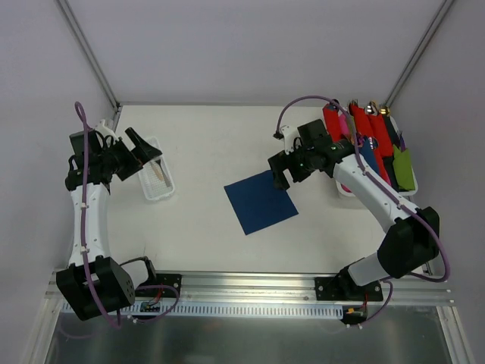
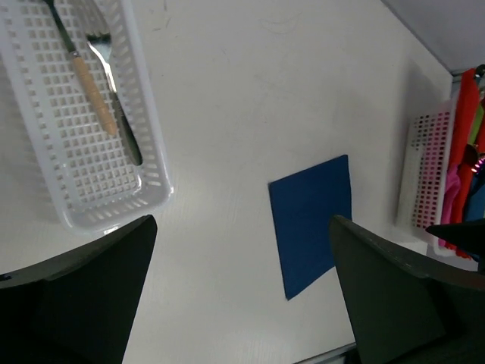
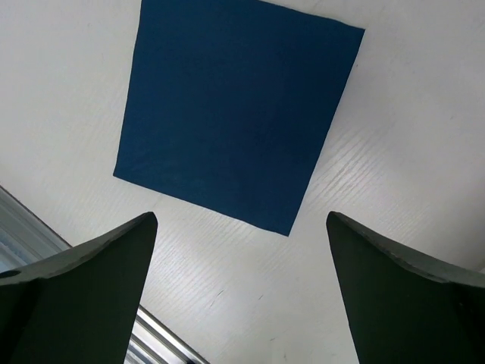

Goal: Place the utensils on the paper napkin and roll it up

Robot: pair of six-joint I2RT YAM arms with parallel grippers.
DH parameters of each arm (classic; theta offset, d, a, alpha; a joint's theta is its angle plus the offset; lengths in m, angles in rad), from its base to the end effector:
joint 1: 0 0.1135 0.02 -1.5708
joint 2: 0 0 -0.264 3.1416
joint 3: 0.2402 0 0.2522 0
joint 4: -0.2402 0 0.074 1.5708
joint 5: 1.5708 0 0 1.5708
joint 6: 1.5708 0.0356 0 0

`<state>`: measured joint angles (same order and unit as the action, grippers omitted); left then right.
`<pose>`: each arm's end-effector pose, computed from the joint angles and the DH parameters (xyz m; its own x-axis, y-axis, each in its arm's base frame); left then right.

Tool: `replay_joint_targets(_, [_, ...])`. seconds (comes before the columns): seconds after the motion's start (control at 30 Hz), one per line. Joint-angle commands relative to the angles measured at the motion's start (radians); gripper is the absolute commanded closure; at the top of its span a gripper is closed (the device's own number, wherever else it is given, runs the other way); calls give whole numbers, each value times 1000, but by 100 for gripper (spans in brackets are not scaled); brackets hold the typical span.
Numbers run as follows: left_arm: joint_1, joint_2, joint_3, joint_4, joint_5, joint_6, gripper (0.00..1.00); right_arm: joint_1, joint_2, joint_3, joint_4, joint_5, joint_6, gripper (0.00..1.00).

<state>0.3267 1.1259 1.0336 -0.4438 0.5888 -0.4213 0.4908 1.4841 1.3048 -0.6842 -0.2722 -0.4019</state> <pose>0.2383 0.0599 0.3360 -0.5173 -0.5343 -0.6685 -0.0287 0.7915 -0.6104 0.2770 0.1589 0.3095 -0.3791 -0.6298 -0.6779 -0.8218 0.5659 -0.0661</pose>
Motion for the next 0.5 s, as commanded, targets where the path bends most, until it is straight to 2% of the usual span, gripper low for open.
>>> replay_joint_targets(0.0, [-3, 46, 69, -120, -145, 113, 1, 9, -5, -27, 20, 34, 48, 1])
replay_joint_targets(0.13, [-38, 153, 218, -246, -349, 203, 1, 12, 16, -32, 18, 73, 48, 1])
replay_joint_targets(0.2, [-55, 189, 259, -275, -397, 231, 1, 12, 37, -29, 20, 77, 57, 1])
replay_joint_targets(0.37, [-130, 210, 286, -279, -555, 237, 1, 23, 106, -7, 20, 77, 107, 3])
replay_joint_targets(0.47, [-181, 219, 276, -277, -592, 199, 1, 37, 163, 25, 23, 108, 147, 11])
